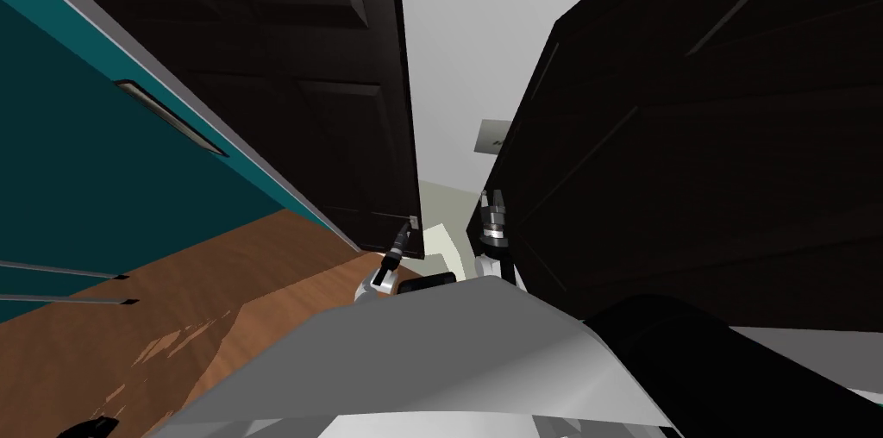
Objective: Push the door open
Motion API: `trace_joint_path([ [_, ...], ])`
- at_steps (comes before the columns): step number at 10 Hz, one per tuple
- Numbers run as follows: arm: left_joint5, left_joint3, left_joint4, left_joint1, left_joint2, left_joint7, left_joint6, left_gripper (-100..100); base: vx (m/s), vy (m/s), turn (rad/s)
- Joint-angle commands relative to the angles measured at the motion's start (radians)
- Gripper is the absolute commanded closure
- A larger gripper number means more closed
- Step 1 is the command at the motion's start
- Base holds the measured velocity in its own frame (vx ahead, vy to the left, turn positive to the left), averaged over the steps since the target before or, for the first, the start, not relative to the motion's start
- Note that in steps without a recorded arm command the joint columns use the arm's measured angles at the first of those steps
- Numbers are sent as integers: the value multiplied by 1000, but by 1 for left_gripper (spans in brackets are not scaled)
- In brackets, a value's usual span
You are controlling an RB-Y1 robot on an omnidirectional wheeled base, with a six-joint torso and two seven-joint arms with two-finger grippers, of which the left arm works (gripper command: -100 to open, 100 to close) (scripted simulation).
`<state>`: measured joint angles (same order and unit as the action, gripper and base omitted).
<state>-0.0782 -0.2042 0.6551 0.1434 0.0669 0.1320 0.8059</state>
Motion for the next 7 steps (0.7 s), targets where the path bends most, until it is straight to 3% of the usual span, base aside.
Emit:
trace_joint_path([
  [1, 2, 4, -3, 1, -4, -4, 3, -100, 193, -85, -28],
  [4, 3, 7, -5, 2, -8, -7, 5, -100, 153, -49, -17],
  [5, 3, 7, -5, 2, -8, -7, 5, 100, -17, -3, 6],
  [7, 3, 7, -5, 2, -8, -7, 5, 100, -24, 4, -9],
])
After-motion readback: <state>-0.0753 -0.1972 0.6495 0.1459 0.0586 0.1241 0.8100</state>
